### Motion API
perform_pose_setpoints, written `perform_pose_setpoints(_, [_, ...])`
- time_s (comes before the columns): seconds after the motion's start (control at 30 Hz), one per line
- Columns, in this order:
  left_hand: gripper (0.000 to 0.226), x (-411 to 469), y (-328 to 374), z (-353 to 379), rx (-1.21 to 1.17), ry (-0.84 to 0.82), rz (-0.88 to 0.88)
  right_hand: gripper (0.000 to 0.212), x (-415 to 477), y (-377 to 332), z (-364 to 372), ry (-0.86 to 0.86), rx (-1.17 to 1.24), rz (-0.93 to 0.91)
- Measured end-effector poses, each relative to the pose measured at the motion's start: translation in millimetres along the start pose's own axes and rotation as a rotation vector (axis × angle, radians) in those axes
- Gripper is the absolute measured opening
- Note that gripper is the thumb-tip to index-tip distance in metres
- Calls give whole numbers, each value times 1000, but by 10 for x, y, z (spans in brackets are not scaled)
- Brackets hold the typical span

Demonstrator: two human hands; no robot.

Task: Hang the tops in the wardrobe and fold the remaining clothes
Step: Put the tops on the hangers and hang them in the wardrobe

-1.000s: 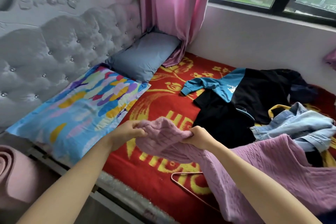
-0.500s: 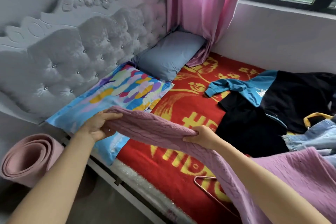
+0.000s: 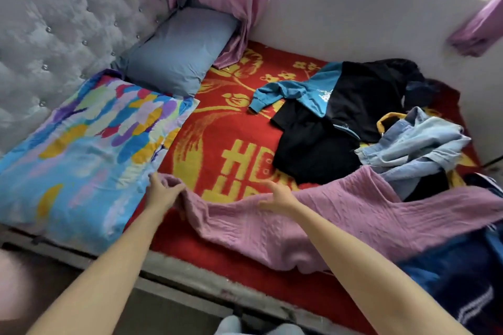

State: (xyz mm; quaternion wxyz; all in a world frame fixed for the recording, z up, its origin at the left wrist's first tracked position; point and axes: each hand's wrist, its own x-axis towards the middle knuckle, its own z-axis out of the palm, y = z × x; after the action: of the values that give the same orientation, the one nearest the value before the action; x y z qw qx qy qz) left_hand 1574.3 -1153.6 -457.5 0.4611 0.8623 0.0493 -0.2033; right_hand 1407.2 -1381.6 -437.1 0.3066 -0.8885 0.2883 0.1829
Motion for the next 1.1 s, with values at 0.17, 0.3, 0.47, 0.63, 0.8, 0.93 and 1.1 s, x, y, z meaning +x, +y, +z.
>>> perform_pose_setpoints(0.17, [80, -504, -287, 1145, 177, -331, 38, 58, -461, 1357, 54, 47, 53, 375])
perform_pose_setpoints(0.3, [77, -877, -457, 1829, 399, -537, 78, 54, -777, 2180, 268, 27, 61, 560])
perform_pose_setpoints(0.47, [75, -1171, -863, 2584, 839, -730, 369, 58, -786, 2815, 641, -5, -3, 618])
perform_pose_setpoints(0.63, [92, -1409, -1174, 3249, 1180, -713, 819, 59, -580, 3404, 828, 75, -43, 689])
perform_pose_setpoints(0.8, [91, -1435, -1415, 3720, 1265, -759, 919, 56, -434, 3864, 922, 104, 47, 723])
perform_pose_setpoints(0.93, [62, -1357, -1552, 3896, 1280, -692, 940, 41, -342, 4050, 1014, 179, 77, 654])
perform_pose_setpoints(1.1, [49, -1281, -1244, 3801, 1185, -795, 895, 25, -530, 4140, 777, 246, 133, 503])
